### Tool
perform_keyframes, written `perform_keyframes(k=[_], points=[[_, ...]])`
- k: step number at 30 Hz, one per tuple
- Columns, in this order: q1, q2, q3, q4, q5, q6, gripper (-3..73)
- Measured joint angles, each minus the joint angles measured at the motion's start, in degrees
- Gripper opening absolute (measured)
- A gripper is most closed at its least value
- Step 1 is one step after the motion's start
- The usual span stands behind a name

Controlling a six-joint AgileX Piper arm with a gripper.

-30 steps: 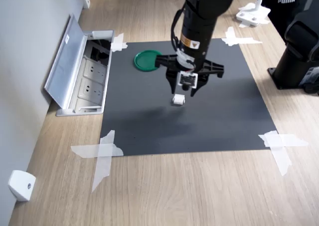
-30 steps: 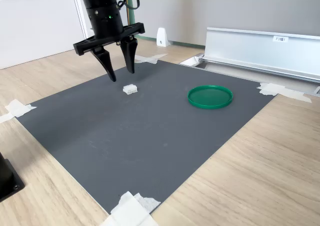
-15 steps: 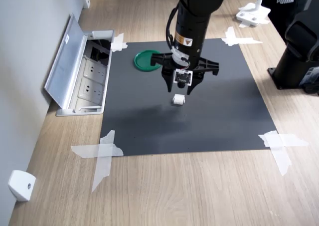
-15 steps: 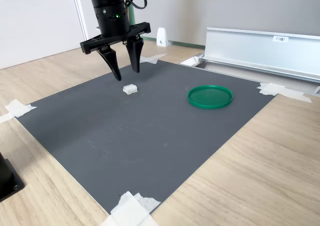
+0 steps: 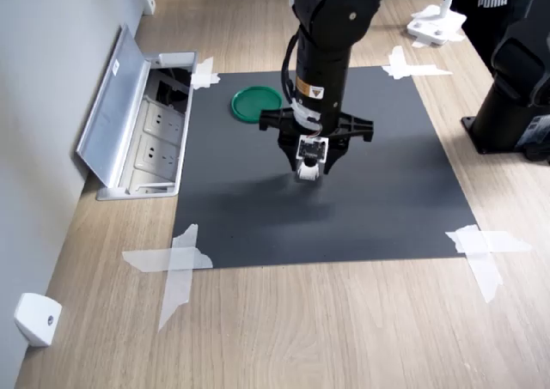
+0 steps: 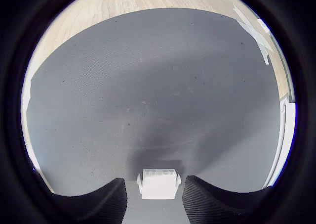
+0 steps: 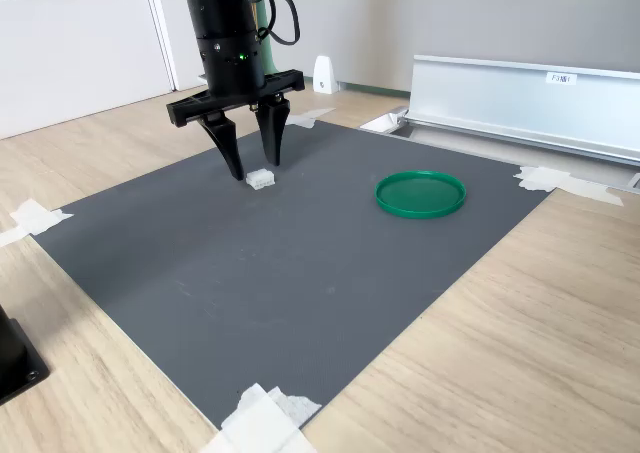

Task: Grasp a white terminal and put it on the green lid.

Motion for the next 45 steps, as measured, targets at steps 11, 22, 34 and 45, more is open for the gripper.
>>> perform_keyframes(k=[11, 22, 34, 45], points=[[0.00, 0.42, 0.00, -0.31, -1.42, 1.68, 49.1], [0.00, 1.19, 0.00, -0.48, -1.36, 2.25, 49.1], [0.00, 1.47, 0.00, -0.90, -0.81, 3.64, 37.6], [0.00, 0.76, -1.74, -0.90, 3.19, 3.75, 30.3]])
